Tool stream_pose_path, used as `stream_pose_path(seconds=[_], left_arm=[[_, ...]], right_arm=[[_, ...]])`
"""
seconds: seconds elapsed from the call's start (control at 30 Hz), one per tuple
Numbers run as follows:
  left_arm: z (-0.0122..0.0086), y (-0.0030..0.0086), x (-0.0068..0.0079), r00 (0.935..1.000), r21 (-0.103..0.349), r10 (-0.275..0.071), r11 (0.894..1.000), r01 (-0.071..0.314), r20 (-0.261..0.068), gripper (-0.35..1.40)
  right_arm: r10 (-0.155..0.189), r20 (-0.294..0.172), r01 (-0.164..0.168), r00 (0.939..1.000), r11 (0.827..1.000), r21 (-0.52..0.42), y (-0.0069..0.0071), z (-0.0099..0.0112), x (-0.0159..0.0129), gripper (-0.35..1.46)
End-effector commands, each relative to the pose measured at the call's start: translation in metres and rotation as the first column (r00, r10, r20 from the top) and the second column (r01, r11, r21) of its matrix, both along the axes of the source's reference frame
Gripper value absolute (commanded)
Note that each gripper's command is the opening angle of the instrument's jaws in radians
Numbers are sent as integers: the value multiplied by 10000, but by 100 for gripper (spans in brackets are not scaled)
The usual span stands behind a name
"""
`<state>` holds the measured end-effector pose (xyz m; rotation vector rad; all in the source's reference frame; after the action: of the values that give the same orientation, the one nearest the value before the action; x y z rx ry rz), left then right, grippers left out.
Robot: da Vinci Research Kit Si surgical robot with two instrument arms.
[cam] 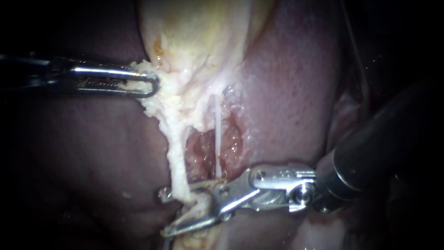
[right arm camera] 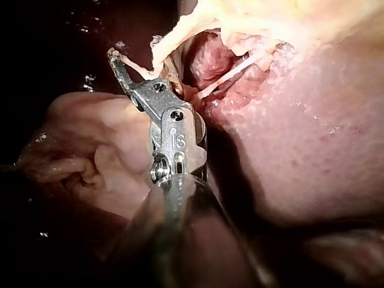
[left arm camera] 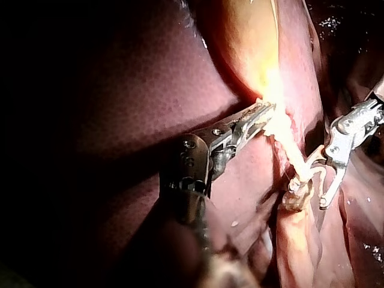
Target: Clipping first clip left tube
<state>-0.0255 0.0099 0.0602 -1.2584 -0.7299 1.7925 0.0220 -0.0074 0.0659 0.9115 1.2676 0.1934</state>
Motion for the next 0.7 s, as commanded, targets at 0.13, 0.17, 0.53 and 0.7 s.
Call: stream_pose_path(seconds=[0.13,0.17,0.53,0.7], left_arm=[[0,0,0,10000,-1,3,10000,-3,3,-35],[0,0,0,10000,-1,3,10000,-3,3,-35],[0,0,0,10000,-1,2,10000,-2,2,-35],[0,0,0,10000,-1,1,10000,-1,2,-35]], right_arm=[[29,171,-33,9999,9996,265,2,2,0,31],[57,183,-62,9998,9996,258,2,2,0,30],[678,469,-689,9966,9974,224,10,11,-6,-10],[743,639,-774,9952,9959,475,14,16,-12,-35]])
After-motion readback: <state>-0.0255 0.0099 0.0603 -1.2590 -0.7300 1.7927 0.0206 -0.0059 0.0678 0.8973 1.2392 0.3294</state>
